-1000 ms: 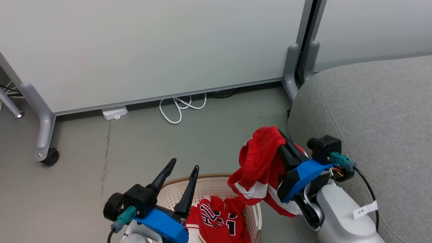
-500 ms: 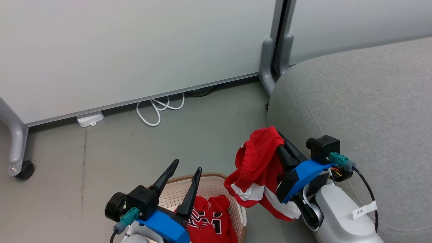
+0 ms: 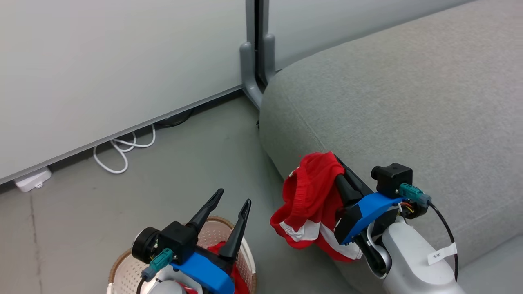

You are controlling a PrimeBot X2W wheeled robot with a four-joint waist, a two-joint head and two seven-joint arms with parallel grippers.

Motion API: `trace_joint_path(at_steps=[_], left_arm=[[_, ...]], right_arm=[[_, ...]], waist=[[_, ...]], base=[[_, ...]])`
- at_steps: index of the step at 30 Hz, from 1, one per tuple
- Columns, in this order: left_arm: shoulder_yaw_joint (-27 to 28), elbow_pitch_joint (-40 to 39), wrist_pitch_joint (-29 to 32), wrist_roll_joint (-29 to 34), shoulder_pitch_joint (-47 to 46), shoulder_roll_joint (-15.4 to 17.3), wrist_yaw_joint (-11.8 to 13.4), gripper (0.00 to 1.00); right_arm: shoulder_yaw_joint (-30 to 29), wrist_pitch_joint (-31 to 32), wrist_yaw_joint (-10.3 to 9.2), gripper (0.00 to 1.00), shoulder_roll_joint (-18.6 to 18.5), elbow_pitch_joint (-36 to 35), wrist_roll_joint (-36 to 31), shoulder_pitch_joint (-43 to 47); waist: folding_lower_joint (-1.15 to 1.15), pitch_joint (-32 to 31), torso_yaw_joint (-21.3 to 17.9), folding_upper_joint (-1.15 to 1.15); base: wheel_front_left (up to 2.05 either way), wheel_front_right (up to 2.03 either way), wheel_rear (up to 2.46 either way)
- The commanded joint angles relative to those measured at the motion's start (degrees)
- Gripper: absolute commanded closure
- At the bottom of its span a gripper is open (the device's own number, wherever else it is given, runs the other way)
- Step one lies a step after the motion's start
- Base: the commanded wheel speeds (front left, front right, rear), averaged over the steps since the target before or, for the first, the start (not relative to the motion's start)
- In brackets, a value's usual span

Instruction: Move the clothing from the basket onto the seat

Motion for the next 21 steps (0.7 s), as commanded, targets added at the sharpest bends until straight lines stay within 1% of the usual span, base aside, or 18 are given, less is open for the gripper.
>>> trace_joint_path(at_steps=[1, 6, 11, 16, 21], left_arm=[[-0.01, -0.35, -0.15, 0.28, -0.86, 0.39, -0.13, 0.0], [-0.09, -0.65, -0.16, 0.07, -1.31, 0.94, -0.13, 0.0], [-0.7, -0.47, -0.16, 0.16, -1.71, 0.93, -0.13, 0.0], [-1.0, -0.2, -0.15, 0.08, -1.88, 1.04, -0.13, 0.0], [-1.25, -0.19, -0.16, -0.15, -2.07, 1.37, -0.13, 0.0]], right_arm=[[-0.09, -0.22, 0.01, 1.0, -0.09, -0.49, 0.01, 0.66], [0.3, -0.21, 0.01, 1.0, -0.1, -1.06, 0.44, 0.82], [0.0, -0.21, 0.01, 1.0, -0.1, -1.61, 0.53, 1.26], [-0.19, -0.22, 0.01, 1.0, -0.09, -1.96, 1.01, 1.72], [-0.38, -0.22, 0.01, 1.0, -0.09, -2.36, 1.15, 2.2]], waist=[[0.0, 0.35, -3.04, 0.0], [0.0, 0.78, -7.0, 0.0], [0.0, 0.89, -9.87, 0.0], [0.0, 0.97, -11.61, 0.0], [0.0, 1.34, -12.1, 0.0]], base=[[0.0, 0.0, 0.0], [0.0, 0.0, 0.0], [0.0, 0.0, 0.0], [0.0, 0.0, 0.0], [0.0, 0.0, 0.0]])
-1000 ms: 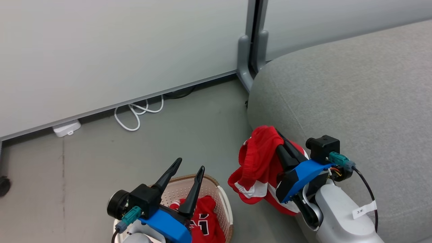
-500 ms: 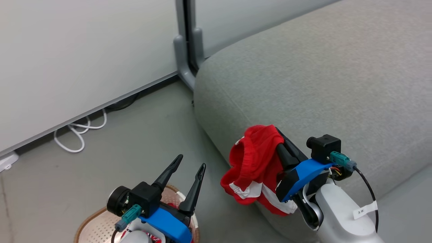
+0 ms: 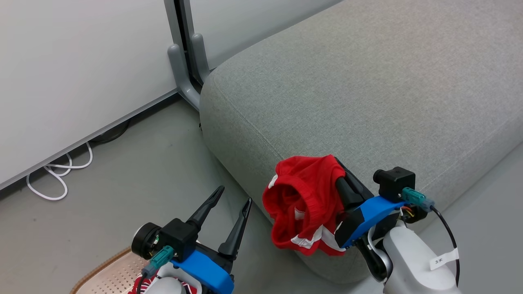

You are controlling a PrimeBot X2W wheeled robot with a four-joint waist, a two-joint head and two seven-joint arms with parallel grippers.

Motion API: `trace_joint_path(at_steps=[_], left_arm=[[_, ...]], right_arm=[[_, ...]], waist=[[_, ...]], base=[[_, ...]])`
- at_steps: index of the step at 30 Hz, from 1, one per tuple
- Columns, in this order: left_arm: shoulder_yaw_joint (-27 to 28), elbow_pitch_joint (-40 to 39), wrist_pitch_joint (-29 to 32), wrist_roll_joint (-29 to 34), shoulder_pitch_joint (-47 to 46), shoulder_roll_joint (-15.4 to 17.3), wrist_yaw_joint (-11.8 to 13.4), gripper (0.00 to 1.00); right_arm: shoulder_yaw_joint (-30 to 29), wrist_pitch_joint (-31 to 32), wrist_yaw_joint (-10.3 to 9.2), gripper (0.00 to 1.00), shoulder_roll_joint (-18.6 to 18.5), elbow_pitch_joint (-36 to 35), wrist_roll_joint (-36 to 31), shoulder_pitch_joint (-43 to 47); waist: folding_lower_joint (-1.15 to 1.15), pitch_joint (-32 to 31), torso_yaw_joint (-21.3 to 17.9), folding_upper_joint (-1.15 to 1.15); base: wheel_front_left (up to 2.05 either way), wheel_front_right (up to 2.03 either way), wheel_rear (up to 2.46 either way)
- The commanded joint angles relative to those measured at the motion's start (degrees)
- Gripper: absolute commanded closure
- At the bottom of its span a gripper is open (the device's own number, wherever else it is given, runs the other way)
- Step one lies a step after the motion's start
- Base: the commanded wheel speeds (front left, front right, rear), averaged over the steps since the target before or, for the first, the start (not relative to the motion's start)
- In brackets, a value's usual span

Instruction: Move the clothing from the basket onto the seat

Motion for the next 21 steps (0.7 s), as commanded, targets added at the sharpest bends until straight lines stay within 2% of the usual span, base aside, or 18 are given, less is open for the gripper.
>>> trace_joint_path(at_steps=[1, 12, 17, 21], left_arm=[[-0.19, 0.09, -0.17, -0.16, -1.0, 0.43, -0.13, 0.0], [0.04, -0.66, -0.16, -0.12, -1.73, 1.51, -0.13, 0.0], [1.33, -2.13, -0.17, 0.94, -2.3, 2.51, -0.13, 0.0], [1.02, -3.68, -0.17, 2.33, -3.88, 4.26, -0.13, 0.0]], right_arm=[[-0.33, -0.2, 0.02, 1.0, -0.07, -0.45, 0.29, 0.72], [-2.09, -0.21, 0.03, 1.0, -0.07, -1.29, -0.23, -1.77], [-5.36, -0.05, 0.02, 1.0, -0.21, -0.38, -2.14, -8.18], [-9.06, 0.65, 0.02, 1.0, -1.84, 0.51, -3.04, -15.04]], waist=[[0.0, 0.25, 0.09, 0.0], [0.0, 2.49, 1.3, 0.0], [0.0, 6.34, 1.25, 0.0], [0.0, 11.01, 2.3, 0.0]], base=[[0.0, 0.0, 0.0], [0.0, 0.0, 0.0], [0.0, 0.0, 0.0], [0.0, 0.0, 0.0]])
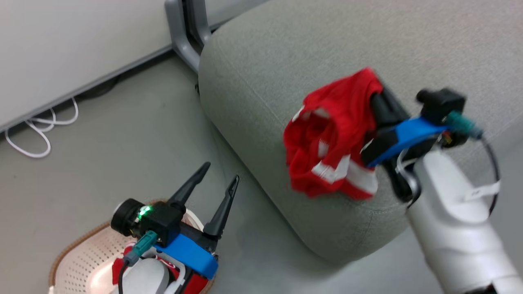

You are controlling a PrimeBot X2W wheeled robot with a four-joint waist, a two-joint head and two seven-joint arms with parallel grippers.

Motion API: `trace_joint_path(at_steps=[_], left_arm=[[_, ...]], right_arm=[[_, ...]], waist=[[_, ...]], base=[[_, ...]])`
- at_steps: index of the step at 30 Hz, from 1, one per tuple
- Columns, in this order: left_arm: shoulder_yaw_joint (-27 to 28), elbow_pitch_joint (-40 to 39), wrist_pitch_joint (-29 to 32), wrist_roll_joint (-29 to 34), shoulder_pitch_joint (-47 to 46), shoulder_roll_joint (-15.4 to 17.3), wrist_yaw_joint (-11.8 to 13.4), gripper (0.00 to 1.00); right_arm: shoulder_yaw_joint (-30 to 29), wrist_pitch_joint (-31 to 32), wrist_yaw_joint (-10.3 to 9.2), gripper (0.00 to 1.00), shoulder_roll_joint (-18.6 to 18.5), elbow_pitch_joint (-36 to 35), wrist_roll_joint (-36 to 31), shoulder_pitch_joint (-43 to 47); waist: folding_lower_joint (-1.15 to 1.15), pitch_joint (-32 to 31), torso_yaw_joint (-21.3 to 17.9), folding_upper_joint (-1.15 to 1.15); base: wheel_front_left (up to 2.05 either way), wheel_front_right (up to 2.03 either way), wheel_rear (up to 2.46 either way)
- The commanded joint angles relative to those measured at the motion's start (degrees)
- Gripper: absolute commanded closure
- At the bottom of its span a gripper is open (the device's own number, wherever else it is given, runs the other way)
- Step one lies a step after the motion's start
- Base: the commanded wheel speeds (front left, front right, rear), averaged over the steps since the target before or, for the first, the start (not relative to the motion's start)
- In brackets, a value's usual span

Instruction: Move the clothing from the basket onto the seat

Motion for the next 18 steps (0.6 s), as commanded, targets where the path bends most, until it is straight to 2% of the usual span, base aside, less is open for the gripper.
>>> trace_joint_path(at_steps=[1, 6, 14, 18], left_arm=[[-0.1, -0.48, -0.15, 0.89, -1.47, 1.18, -0.13, 0.0], [-0.65, -1.51, -0.16, 1.79, -4.03, 3.31, -0.13, 0.0], [-0.27, -7.44, 0.74, 4.61, -9.29, 7.54, 0.07, 0.0], [-0.09, -10.98, 1.41, 6.11, -11.2, 9.11, 0.35, 0.0]], right_arm=[[-1.66, 0.34, 0.01, 1.0, -1.22, 0.27, 0.23, -3.84], [-5.22, 0.92, 0.01, 1.0, -4.32, 0.07, 1.11, -9.89], [-13.34, 1.22, 0.01, 1.0, -11.69, -1.09, 2.3, -20.43], [-17.28, 0.58, 0.01, 1.0, -13.25, -0.57, 1.57, -23.35]], waist=[[0.0, 4.56, 1.22, 0.0], [0.0, 9.82, 2.37, 0.0], [0.0, 21.89, 4.37, 0.0], [0.0, 26.65, 5.03, 0.0]], base=[[0.0, 0.0, 0.0], [0.0, 0.0, 0.0], [0.0, 0.0, 0.0], [0.0, 0.0, 0.0]])
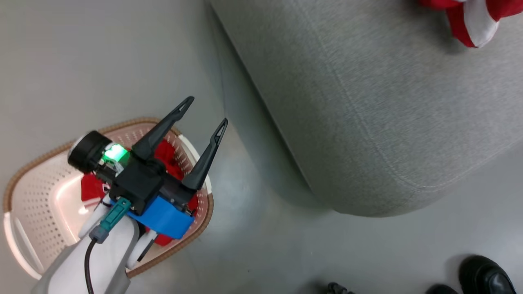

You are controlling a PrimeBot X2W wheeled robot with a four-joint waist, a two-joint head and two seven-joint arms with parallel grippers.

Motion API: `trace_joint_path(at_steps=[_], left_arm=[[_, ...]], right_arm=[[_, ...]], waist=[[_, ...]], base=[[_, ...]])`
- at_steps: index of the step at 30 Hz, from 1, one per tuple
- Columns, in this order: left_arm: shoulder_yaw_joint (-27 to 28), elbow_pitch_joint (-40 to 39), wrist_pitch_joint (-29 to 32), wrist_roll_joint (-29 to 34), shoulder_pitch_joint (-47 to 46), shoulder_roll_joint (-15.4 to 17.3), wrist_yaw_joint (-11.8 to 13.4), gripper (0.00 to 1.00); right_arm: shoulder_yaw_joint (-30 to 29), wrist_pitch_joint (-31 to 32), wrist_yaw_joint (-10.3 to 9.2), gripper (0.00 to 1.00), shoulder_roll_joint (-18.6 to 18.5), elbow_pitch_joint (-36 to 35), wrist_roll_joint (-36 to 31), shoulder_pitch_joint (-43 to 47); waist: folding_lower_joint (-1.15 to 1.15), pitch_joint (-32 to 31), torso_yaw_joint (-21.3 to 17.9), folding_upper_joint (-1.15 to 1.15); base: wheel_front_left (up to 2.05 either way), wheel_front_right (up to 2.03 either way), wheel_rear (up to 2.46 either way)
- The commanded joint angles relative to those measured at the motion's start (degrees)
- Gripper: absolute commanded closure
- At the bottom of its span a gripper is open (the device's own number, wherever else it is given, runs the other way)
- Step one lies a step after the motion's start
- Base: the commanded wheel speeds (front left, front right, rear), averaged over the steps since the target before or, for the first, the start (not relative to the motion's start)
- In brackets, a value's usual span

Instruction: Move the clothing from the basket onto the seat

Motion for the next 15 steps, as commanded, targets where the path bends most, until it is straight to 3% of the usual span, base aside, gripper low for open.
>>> trace_joint_path(at_steps=[1, 7, 15], left_arm=[[-0.02, -1.01, 0.37, 0.6, -1.66, 0.41, 0.14, 0.0], [-0.61, -4.16, 0.68, 1.96, -3.77, 1.24, 0.17, 0.0], [-0.37, -3.88, -0.09, 1.68, -2.95, 1.81, 0.7, 0.0]], right_arm=[[-1.02, -0.33, 0.01, 1.0, -0.39, 0.4, -0.54, -1.1], [-4.54, -1.11, 0.01, 1.0, -0.48, 4.03, -2.52, -1.48], [-9.07, -1.48, 0.01, 1.0, 0.99, 10.54, -5.64, -0.89]], waist=[[-0.01, 5.65, 1.65, 0.0], [-0.01, 10.31, 3.41, 0.0], [-0.01, 11.53, 4.55, 0.0]], base=[[0.0, 0.0, 0.0], [0.0, 0.0, 0.0], [0.0, 0.0, 0.0]])
